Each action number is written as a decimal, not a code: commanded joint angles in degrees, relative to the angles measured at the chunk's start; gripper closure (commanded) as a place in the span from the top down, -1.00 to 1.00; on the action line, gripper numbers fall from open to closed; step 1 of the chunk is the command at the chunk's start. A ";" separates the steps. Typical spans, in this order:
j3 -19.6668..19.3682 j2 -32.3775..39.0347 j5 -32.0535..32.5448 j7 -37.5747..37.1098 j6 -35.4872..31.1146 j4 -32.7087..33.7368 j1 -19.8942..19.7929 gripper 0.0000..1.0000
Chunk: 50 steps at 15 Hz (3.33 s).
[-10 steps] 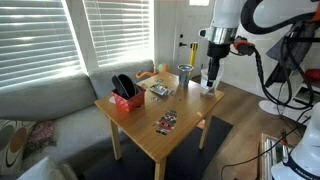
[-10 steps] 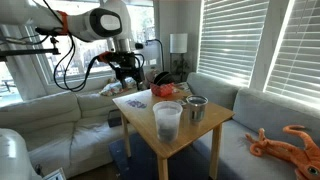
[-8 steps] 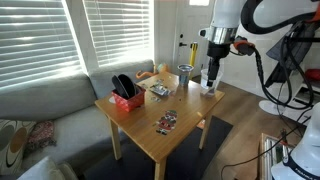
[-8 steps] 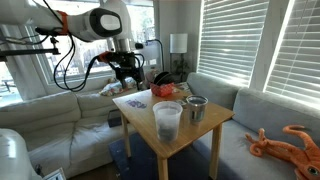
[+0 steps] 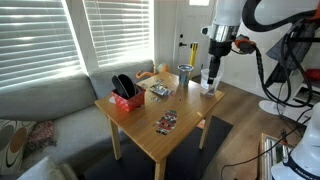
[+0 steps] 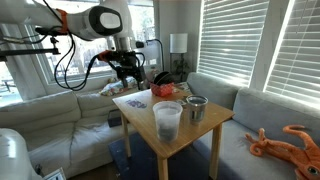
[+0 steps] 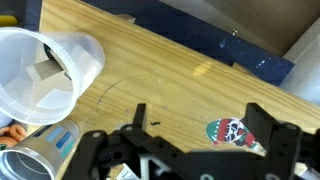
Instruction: Pick up the clear cup and pour all its contents onto the table, put the clear cup back on the table
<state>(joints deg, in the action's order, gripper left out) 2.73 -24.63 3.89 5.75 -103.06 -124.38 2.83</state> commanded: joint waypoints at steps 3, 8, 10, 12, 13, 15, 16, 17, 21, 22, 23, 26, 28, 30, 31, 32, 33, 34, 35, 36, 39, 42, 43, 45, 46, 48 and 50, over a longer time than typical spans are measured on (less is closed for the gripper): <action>-4.73 -10.89 1.32 -4.47 1.13 -7.30 -5.21 1.00; -11.51 -15.01 -0.43 -6.16 -8.51 -13.31 -11.08 1.00; -13.38 -14.91 -0.24 -5.53 -10.38 -13.43 -12.72 1.00; -13.07 -13.43 0.27 -4.56 -9.24 -12.28 -12.62 1.00; -13.42 -13.43 0.26 -4.55 -9.38 -12.28 -12.92 1.00; -13.43 -13.44 0.25 -4.57 -9.47 -12.28 -12.94 1.00; -13.39 -13.44 0.26 -4.60 -9.49 -12.29 -12.93 1.00; -13.38 -13.44 0.26 -4.61 -9.49 -12.28 -12.93 1.00; -14.25 -13.05 0.95 -4.62 -9.39 -10.18 -14.04 1.00; -14.41 -12.69 1.02 -5.22 -9.51 -9.62 -14.55 1.00; -14.81 -12.36 0.38 -5.14 -9.22 -9.05 -14.58 1.00; -14.65 -13.09 0.46 -4.66 -9.48 -10.01 -14.53 1.00; -14.72 -12.98 0.45 -4.65 -9.49 -9.93 -14.54 1.00; -14.72 -12.91 0.45 -4.65 -9.49 -9.93 -14.54 1.00; -14.72 -12.90 0.45 -4.65 -9.49 -9.93 -14.54 1.00; -14.80 -11.80 -0.09 -5.62 -10.83 -9.75 -14.56 1.00; -14.88 -10.20 -0.28 -6.26 -12.62 -9.43 -14.60 1.00; -15.71 -8.92 -1.57 -5.44 -13.88 -8.92 -13.82 1.00; -15.92 -6.91 -1.70 -5.28 -14.42 -8.04 -13.87 1.00; -15.97 -5.41 -1.53 -5.16 -15.21 -7.62 -14.10 1.00; -16.87 -0.35 -3.41 -3.25 -15.12 -5.58 -13.26 1.00; -17.00 4.36 -4.97 -2.17 -14.86 -3.39 -12.98 0.47; -16.87 5.27 -5.07 -1.93 -14.38 -2.87 -13.09 0.39; -16.66 6.85 -5.07 -1.77 -14.04 -2.03 -13.41 0.07; -16.59 7.48 -4.86 -1.78 -13.88 -1.60 -13.57 -0.06; -16.43 8.07 -4.53 -1.74 -13.71 -1.20 -13.72 -0.35; -16.19 8.39 -3.89 -1.75 -13.20 -0.91 -13.80 -0.63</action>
<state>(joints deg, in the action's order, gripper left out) -13.57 -17.15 0.45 2.78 -118.32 -127.10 -10.84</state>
